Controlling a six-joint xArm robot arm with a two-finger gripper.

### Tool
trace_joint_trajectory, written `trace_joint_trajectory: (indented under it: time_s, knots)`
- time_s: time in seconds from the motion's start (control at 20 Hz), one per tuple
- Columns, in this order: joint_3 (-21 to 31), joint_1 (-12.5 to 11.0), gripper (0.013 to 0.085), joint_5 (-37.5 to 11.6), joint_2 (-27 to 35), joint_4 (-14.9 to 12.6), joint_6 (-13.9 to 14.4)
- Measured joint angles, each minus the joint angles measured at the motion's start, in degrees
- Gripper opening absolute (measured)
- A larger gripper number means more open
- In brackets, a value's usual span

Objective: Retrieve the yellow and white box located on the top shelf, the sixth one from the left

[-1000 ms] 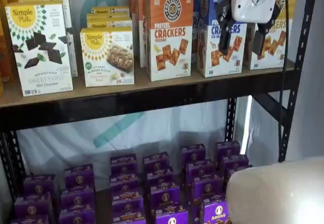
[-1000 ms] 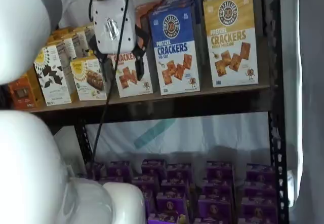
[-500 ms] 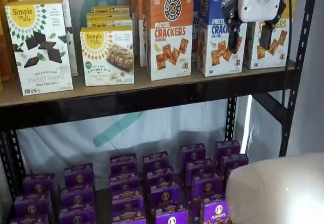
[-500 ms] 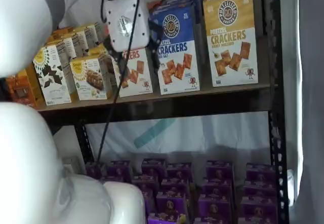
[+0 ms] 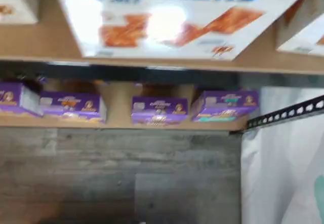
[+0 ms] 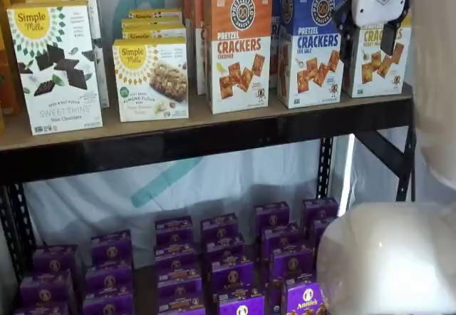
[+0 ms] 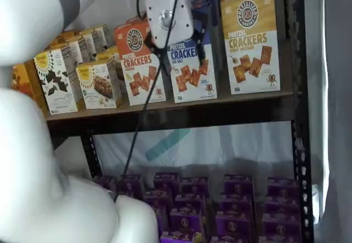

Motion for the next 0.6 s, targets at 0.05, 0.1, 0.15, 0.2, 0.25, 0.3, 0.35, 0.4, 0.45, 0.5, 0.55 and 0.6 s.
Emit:
trace_joint_trajectory:
  time_s: [0.05,0.1,0.15,0.2,0.25,0.3,0.35,0.4,0.45,0.5,0.55,0.6]
  knots:
    - [-0.3,-1.0,0.0850,-0.9,0.6,0.2,-0.9]
    - [-0.8,-2.2,0.0850,-1.8,1.5,0.6,-2.0]
    - [-1.3,-3.2,0.0850,-2.4,2.2,0.9,-2.9]
    - [-2.0,-4.4,0.0850,-3.2,3.1,1.2,-4.0]
    - [-2.6,-5.3,0.0850,-3.7,3.8,1.4,-4.7]
    - [-3.1,-6.2,0.0850,-4.2,4.5,1.7,-5.5]
    - [-3.9,-7.2,0.0850,-4.7,5.3,2.2,-6.5]
    - [-4.5,-8.1,0.0850,-5.0,5.9,2.6,-7.3]
    - [-5.2,-9.1,0.0850,-5.3,6.6,3.0,-8.2]
    - [-5.8,-9.8,0.0850,-5.5,7.1,3.4,-8.9]
    - [-6.5,-10.8,0.0850,-5.8,7.7,4.0,-9.8]
    - [-7.3,-12.0,0.0850,-6.0,8.3,4.8,-10.9]
